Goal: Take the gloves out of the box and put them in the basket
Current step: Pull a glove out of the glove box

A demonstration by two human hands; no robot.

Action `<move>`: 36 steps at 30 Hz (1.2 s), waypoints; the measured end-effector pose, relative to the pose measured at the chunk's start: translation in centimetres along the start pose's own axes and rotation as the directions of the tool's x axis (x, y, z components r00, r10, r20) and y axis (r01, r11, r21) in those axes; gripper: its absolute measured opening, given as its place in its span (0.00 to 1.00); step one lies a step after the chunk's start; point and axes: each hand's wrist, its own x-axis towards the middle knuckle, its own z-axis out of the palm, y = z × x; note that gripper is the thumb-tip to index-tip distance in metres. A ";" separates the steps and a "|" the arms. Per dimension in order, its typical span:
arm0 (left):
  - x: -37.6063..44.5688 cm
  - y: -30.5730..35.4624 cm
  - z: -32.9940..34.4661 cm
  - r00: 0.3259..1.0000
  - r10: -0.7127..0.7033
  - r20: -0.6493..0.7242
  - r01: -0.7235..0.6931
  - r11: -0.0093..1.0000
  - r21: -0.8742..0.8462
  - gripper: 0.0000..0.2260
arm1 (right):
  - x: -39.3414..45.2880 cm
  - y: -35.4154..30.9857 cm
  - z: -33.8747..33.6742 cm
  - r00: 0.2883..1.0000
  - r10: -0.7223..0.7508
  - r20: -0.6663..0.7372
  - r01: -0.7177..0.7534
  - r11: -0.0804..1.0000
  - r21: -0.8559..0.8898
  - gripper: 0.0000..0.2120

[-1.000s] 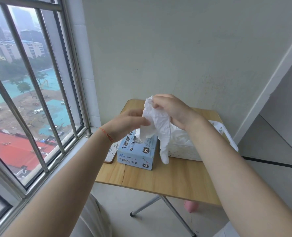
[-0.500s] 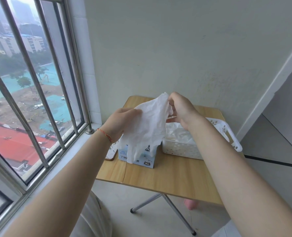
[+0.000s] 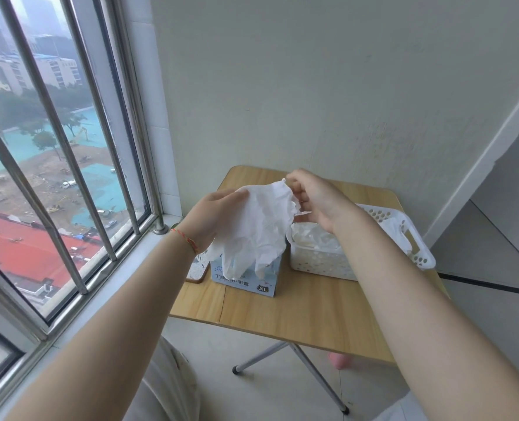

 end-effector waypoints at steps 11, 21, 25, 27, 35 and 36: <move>0.2 -0.4 -0.1 0.999 -0.034 0.025 0.033 0.999 0.017 0.11 | 0.6 0.0 0.0 0.979 -0.109 -0.172 0.082 0.984 -0.160 0.02; 0.3 -0.5 -0.8 0.986 -0.080 0.145 0.065 0.992 0.107 0.18 | 1.8 1.5 0.1 0.934 -0.252 -0.255 0.219 0.964 -0.152 0.13; 0.2 -0.9 -1.3 0.967 -0.196 0.161 0.169 0.971 0.169 0.15 | 2.0 0.8 -0.6 0.893 -0.285 -0.349 0.240 0.956 -0.167 0.20; 0.6 -1.1 -1.5 0.977 -0.195 0.081 0.187 0.977 0.098 0.17 | 2.3 0.9 -1.2 0.886 -0.279 -0.369 0.232 0.958 -0.169 0.16; 5.5 1.0 1.8 0.989 -0.148 -0.003 0.147 0.981 0.123 0.30 | 2.7 2.8 -6.2 0.868 -0.214 -0.447 0.117 0.965 -0.233 0.18; 6.0 1.3 2.4 0.991 -0.136 -0.011 0.136 0.976 0.169 0.25 | 2.7 3.1 -6.8 0.870 -0.203 -0.449 0.094 0.963 -0.253 0.17</move>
